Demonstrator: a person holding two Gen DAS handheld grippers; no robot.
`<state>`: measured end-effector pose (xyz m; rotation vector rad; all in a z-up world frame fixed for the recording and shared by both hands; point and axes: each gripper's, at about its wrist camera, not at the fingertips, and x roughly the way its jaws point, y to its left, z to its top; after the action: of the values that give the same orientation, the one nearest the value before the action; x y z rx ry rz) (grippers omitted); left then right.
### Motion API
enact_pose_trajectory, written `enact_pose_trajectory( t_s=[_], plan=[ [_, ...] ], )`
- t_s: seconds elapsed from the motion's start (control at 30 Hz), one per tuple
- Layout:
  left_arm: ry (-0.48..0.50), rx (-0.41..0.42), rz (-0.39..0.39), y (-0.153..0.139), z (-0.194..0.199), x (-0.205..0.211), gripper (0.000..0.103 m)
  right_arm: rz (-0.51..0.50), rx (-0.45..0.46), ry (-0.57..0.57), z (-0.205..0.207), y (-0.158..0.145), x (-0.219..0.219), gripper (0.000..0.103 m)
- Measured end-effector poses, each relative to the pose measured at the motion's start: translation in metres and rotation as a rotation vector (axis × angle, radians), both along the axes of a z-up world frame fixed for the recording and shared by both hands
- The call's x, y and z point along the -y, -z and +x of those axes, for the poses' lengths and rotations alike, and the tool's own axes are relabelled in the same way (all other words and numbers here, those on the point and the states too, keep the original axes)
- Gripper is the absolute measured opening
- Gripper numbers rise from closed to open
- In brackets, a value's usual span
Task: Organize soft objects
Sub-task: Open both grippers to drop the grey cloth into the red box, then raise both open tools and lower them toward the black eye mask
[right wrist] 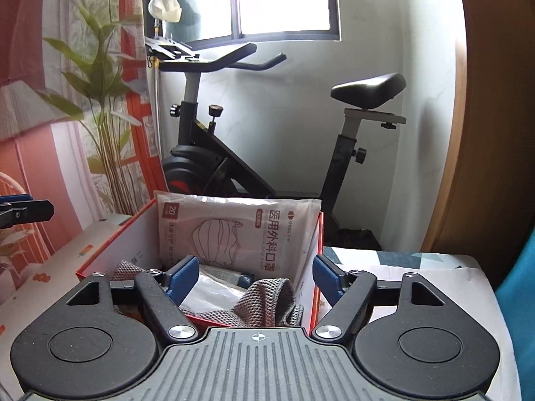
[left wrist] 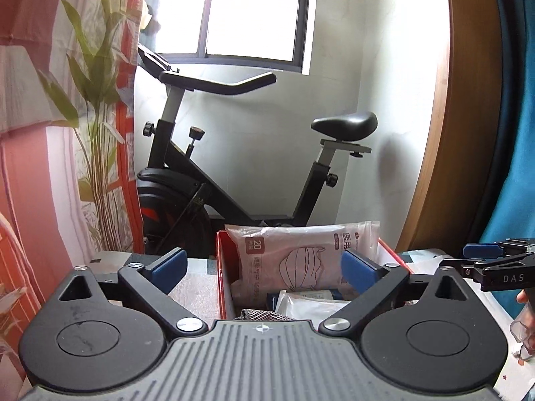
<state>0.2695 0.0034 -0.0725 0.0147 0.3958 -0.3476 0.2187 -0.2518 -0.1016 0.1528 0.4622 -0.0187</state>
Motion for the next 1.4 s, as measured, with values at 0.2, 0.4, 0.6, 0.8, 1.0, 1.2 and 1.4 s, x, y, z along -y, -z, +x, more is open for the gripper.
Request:
enact_pose_trajectory(
  t_s=[0.2, 0.4, 0.6, 0.8, 1.0, 1.2, 1.4],
  plan=[
    [-0.001, 0.071, 0.004, -0.022, -0.047, -0.007, 0.103, 0.017, 0.102, -0.020, -0.049, -0.025, -0.010, 0.103],
    [-0.060, 0.082, -0.010, -0.034, -0.093, -0.010, 0.103, 0.056, 0.177, 0.004, -0.096, -0.042, -0.018, 0.103],
    [-0.086, 0.112, -0.011, -0.044, -0.133, -0.010, 0.103, 0.074, 0.249, 0.031, -0.137, -0.048, -0.028, 0.103],
    [-0.085, 0.132, -0.003, -0.043, -0.156, -0.009, 0.103, 0.069, 0.265, 0.034, -0.172, -0.034, -0.046, 0.103],
    [-0.093, 0.073, -0.019, -0.021, -0.170, -0.015, 0.103, 0.090, 0.229, 0.034, -0.184, -0.015, -0.047, 0.103],
    [-0.125, -0.021, -0.011, 0.011, -0.172, -0.027, 0.103, 0.071, 0.205, 0.049, -0.189, 0.006, -0.051, 0.103],
    [-0.151, -0.120, -0.044, 0.035, -0.161, -0.041, 0.103, 0.076, 0.176, 0.053, -0.186, 0.028, -0.057, 0.103]
  ],
)
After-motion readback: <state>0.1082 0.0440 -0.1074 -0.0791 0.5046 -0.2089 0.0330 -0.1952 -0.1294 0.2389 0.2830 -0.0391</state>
